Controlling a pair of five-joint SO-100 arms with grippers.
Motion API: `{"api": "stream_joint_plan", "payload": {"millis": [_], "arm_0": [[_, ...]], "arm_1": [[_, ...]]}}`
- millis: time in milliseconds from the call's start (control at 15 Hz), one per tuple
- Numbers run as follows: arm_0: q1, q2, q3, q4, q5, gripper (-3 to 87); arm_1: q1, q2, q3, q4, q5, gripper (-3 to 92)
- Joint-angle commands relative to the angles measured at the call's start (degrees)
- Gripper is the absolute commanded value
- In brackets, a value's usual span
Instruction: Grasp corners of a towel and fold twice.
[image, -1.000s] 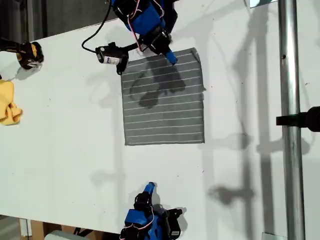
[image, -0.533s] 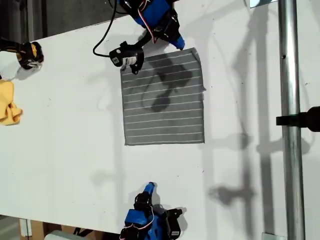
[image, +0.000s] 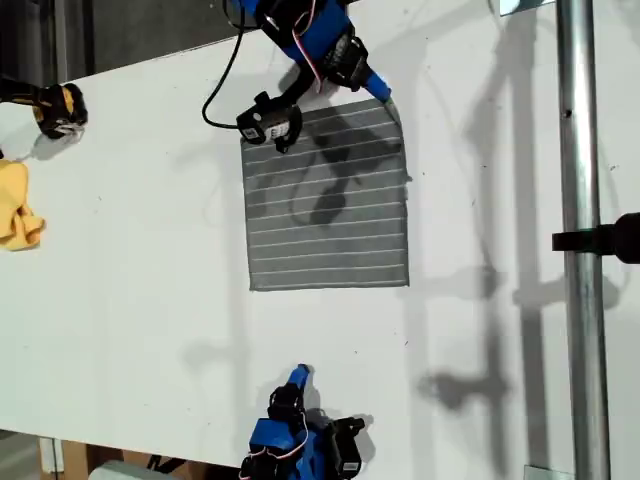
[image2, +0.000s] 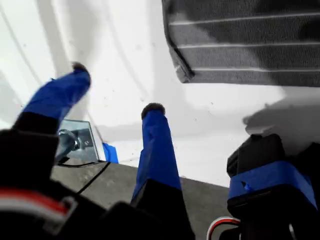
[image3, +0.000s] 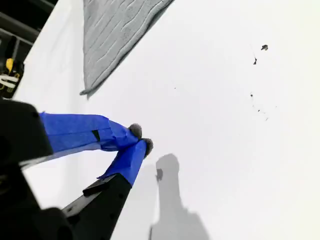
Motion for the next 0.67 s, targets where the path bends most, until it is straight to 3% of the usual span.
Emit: {"api": "stream_joint_plan", "payload": {"millis": [0, 600], "arm_0": [[0.62, 0.18, 0.09, 0.18, 0.35, -2.1], [0.79, 0.18, 0.09, 0.0, 0.88, -2.1]], "arm_1": [[-0.18, -2.46, -0.53, 0.35, 0.88, 37.3], [3.87, 3.16, 29.53, -16.88, 8.96, 33.2]]}}
